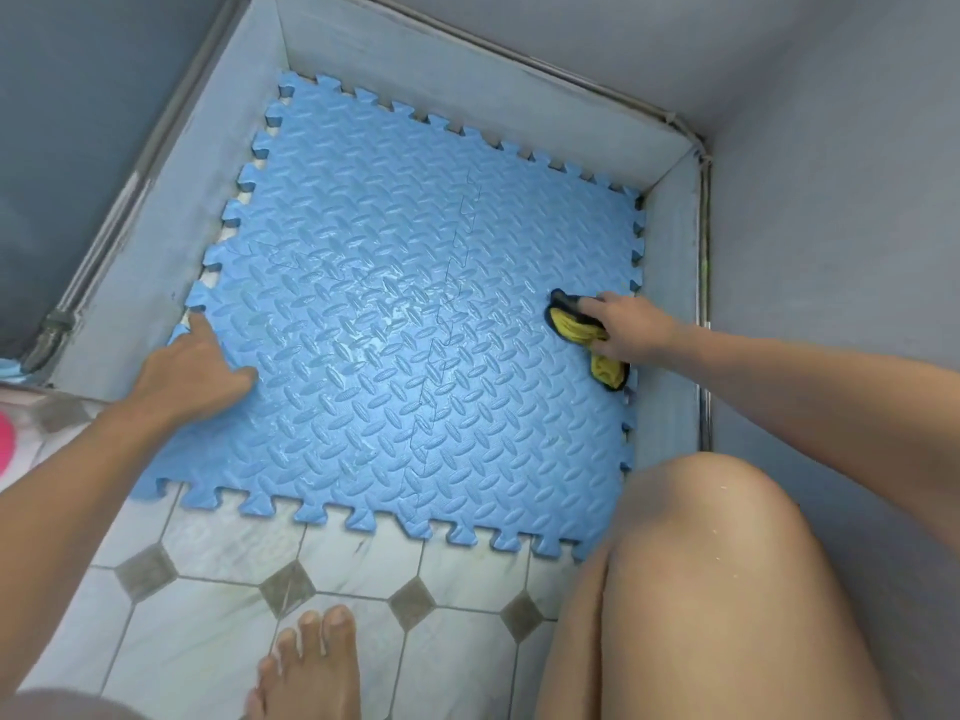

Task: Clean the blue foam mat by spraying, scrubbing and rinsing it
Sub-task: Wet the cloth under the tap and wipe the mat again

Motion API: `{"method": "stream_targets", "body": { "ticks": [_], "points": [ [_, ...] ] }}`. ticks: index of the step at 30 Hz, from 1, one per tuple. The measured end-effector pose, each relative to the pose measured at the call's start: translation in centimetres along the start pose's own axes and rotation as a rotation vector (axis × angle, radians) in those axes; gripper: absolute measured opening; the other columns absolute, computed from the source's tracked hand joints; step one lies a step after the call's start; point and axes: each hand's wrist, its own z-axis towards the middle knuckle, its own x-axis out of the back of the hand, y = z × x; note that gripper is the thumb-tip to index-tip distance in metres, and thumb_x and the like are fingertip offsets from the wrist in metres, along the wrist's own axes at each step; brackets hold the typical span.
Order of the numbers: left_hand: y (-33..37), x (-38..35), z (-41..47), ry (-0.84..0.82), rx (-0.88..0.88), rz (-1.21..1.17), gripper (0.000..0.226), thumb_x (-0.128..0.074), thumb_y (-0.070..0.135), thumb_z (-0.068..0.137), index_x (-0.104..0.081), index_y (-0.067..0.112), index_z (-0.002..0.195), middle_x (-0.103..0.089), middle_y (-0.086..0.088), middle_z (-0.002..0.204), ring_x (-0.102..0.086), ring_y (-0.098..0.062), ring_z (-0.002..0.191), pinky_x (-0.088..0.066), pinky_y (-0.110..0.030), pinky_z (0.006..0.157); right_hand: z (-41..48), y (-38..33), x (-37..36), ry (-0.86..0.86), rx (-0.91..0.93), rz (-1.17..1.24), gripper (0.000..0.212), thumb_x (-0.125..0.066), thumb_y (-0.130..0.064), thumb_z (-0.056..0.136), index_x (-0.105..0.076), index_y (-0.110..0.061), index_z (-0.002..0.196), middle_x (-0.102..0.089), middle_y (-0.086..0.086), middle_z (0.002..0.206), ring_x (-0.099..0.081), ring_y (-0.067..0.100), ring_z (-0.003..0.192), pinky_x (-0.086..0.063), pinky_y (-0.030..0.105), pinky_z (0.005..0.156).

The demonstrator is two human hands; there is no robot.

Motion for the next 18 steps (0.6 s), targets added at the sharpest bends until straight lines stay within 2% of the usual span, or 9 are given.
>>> {"method": "stream_targets", "body": {
  "ticks": [1,3,4,6,9,12,14,16,18],
  "points": [
    [0.0,0.0,0.0,0.002,-0.002,-0.001,0.093,-0.063,0.037,0.092,-0.012,-0.005,0.157,-0.052,-0.025,0.143,-0.051,-0.046,0.129,-0.044,-0.046,0.096,-1.2,-0.5,-0.4,-0.048,0.143,-0.073,0.064,-0.064,-0.030,0.086,-0.035,-0.036,0.144,-0.049,0.006,0.125,-0.064,0.035,0.097,-0.047,0.034,0.072],
    [0.1,-0.1,0.0,0.007,-0.007,0.000,0.092,-0.063,0.039,0.091,-0.013,-0.004,0.156,-0.052,-0.026,0.143,-0.051,-0.047,0.129,-0.044,-0.047,0.096,-4.0,-3.2,-1.5,-0.191,0.508,-0.162,0.050,-0.063,-0.031,0.087,-0.038,-0.038,0.130,-0.048,0.006,0.127,-0.065,0.033,0.089,-0.048,0.034,0.067],
    [0.1,-0.2,0.1,0.009,-0.004,0.000,0.092,-0.063,0.039,0.091,-0.013,-0.004,0.156,-0.052,-0.026,0.143,-0.050,-0.047,0.129,-0.044,-0.047,0.096,-5.3,-5.0,-2.3,-0.277,0.688,-0.198,0.040,-0.062,-0.032,0.088,-0.040,-0.034,0.122,-0.048,0.007,0.122,-0.064,0.034,0.085,-0.049,0.036,0.064],
    [0.0,-0.1,0.2,-0.003,-0.004,-0.002,0.094,-0.064,0.040,0.092,-0.012,-0.005,0.156,-0.050,-0.026,0.145,-0.050,-0.047,0.130,-0.043,-0.048,0.097,-7.3,-8.4,-4.1,-0.435,0.961,-0.260,0.032,-0.060,-0.030,0.091,-0.048,-0.025,0.121,-0.048,0.011,0.115,-0.062,0.040,0.080,-0.051,0.043,0.060],
    [-0.6,-0.2,0.5,-0.007,-0.005,0.003,0.100,-0.064,0.045,0.090,-0.007,-0.002,0.158,-0.047,-0.026,0.149,-0.049,-0.049,0.131,-0.044,-0.049,0.098,-7.2,-9.4,-4.9,-0.485,1.020,-0.270,0.040,-0.062,-0.027,0.091,-0.053,-0.018,0.129,-0.046,0.014,0.118,-0.060,0.040,0.083,-0.048,0.042,0.061],
    [-1.1,-0.4,0.7,-0.013,-0.007,0.003,0.100,-0.065,0.045,0.091,-0.006,0.000,0.159,-0.047,-0.026,0.149,-0.050,-0.048,0.131,-0.044,-0.050,0.099,-3.9,-6.2,-2.6,-0.284,0.855,-0.171,0.040,-0.061,-0.032,0.094,-0.053,-0.023,0.132,-0.047,0.008,0.122,-0.060,0.028,0.091,-0.050,0.038,0.066],
    [-0.7,-0.1,0.4,-0.023,-0.012,-0.006,0.101,-0.065,0.045,0.092,-0.004,0.001,0.160,-0.045,-0.025,0.152,-0.049,-0.047,0.133,-0.043,-0.049,0.103,-0.9,-3.2,-0.5,-0.014,0.580,-0.059,0.036,-0.060,-0.038,0.096,-0.055,-0.025,0.129,-0.049,0.006,0.118,-0.061,0.026,0.091,-0.052,0.039,0.071],
    [-0.5,0.3,0.3,-0.036,-0.013,-0.022,0.101,-0.064,0.045,0.093,-0.002,0.003,0.161,-0.043,-0.024,0.154,-0.047,-0.046,0.135,-0.042,-0.048,0.105,2.9,-1.4,1.8,0.225,0.110,0.147,0.034,-0.060,-0.035,0.097,-0.056,-0.025,0.130,-0.048,0.010,0.119,-0.060,0.034,0.097,-0.051,0.040,0.081],
    [-0.6,0.4,0.3,-0.060,-0.011,-0.032,0.102,-0.062,0.045,0.094,0.002,0.003,0.161,-0.043,-0.022,0.155,-0.047,-0.044,0.136,-0.042,-0.048,0.105,6.5,-1.9,3.2,0.374,-0.394,0.463,0.041,-0.055,-0.017,0.096,-0.055,-0.023,0.137,-0.045,0.016,0.134,-0.057,0.039,0.109,-0.048,0.039,0.092]
  ]
}}
